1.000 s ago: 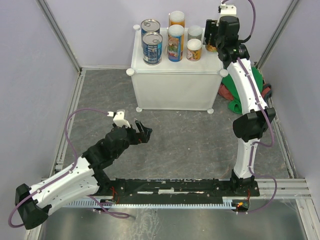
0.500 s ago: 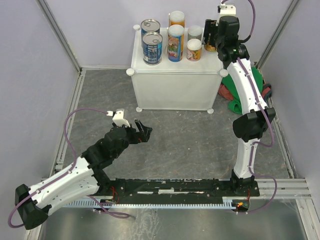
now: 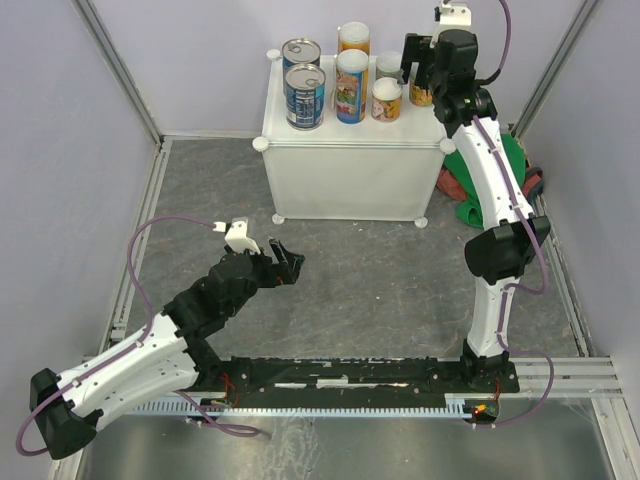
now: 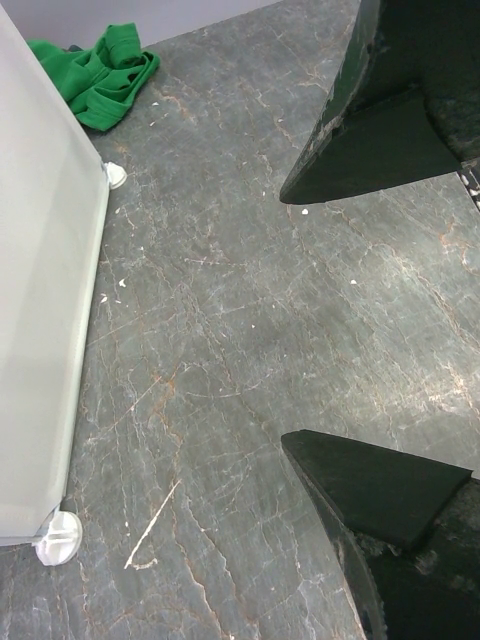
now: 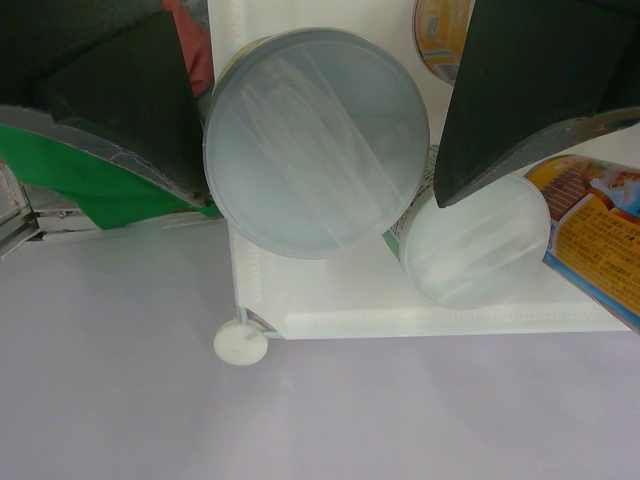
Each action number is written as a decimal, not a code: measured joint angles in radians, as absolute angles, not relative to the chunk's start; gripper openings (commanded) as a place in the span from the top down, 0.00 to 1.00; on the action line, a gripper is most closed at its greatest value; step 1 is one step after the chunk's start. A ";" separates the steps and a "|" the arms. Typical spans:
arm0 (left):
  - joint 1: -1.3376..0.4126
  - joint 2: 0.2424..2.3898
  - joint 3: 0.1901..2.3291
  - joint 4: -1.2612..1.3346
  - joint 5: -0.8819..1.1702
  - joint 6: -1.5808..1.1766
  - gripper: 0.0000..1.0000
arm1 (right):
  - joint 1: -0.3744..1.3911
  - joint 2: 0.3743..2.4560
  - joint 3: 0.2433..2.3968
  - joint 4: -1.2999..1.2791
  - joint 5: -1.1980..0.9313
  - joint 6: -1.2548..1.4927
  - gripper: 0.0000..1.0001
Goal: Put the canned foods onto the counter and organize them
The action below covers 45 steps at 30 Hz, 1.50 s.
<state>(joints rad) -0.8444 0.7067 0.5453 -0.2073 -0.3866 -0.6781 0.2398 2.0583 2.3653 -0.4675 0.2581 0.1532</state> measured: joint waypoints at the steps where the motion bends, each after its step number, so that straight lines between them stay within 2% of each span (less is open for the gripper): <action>1: -0.844 0.706 0.545 -0.207 -0.387 -0.678 0.00 | 0.240 2.058 2.365 -0.466 0.258 0.153 0.01; 10: -0.844 0.706 0.560 -0.208 -0.385 -0.678 0.00 | 0.240 2.040 2.360 -0.464 0.258 0.158 0.01; 17: -0.844 0.705 0.581 -0.208 -0.383 -0.678 0.00 | 0.252 1.870 2.219 -0.442 0.267 0.179 0.01; 22: -0.844 0.683 0.583 -0.224 -0.384 -0.679 0.00 | 0.300 1.645 1.996 -0.406 0.288 0.209 0.01; 31: -0.844 0.567 0.549 -0.255 -0.392 -0.683 0.00 | 0.447 1.242 1.354 -0.296 0.316 0.284 0.01; 38: -0.844 0.492 0.479 -0.284 -0.392 -0.706 0.00 | 0.599 1.150 0.962 -0.323 0.450 0.403 0.01; 45: -0.844 0.438 0.437 -0.299 -0.391 -0.713 0.00 | 0.673 1.080 0.797 -0.389 0.604 0.570 0.01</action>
<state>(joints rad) -0.8444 0.4381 0.4374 -0.2993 -0.3912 -0.7132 0.6727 1.0801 0.7967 -0.3885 0.6044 0.5705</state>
